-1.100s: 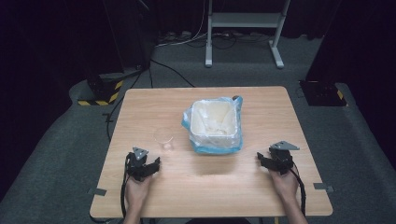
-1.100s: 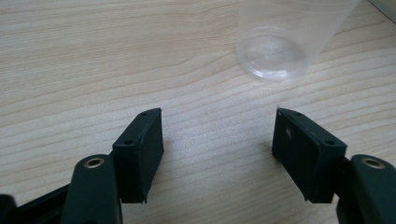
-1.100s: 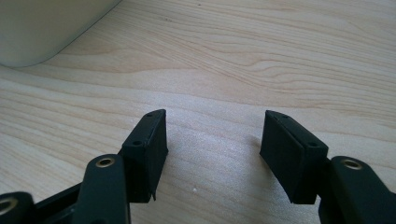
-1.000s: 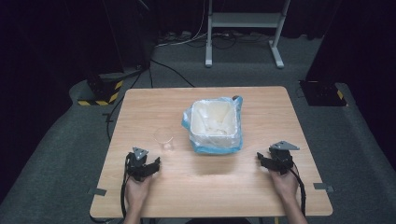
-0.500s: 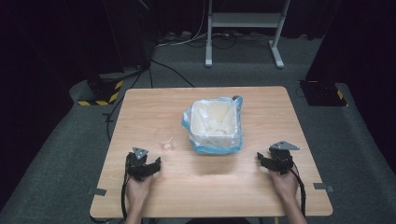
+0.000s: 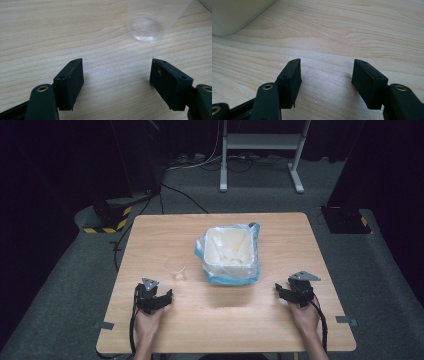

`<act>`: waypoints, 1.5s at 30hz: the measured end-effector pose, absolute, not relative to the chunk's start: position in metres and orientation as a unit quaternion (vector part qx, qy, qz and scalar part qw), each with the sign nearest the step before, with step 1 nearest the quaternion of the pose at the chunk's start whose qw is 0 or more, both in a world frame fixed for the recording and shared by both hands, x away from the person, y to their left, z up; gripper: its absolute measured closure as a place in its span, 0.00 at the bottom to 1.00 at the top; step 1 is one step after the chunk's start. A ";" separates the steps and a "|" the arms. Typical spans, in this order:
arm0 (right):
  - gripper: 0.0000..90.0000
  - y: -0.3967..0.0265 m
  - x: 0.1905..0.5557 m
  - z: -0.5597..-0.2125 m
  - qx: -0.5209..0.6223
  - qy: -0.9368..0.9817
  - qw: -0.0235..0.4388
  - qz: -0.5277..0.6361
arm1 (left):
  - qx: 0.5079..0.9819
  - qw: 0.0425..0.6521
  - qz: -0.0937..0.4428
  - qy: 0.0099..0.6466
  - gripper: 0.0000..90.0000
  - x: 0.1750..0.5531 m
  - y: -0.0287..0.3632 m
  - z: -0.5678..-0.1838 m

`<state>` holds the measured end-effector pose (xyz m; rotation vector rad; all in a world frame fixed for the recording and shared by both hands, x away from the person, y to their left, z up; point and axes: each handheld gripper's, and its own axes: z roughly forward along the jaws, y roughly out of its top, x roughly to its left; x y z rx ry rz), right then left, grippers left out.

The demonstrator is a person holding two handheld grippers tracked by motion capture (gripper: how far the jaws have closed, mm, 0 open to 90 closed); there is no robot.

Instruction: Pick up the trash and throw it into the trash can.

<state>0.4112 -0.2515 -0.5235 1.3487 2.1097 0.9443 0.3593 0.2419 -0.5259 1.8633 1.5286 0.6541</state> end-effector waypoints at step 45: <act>0.44 -0.252 0.411 -0.523 0.490 0.767 0.231 0.344 | 0.676 0.423 0.242 0.553 0.38 0.351 0.251 -0.443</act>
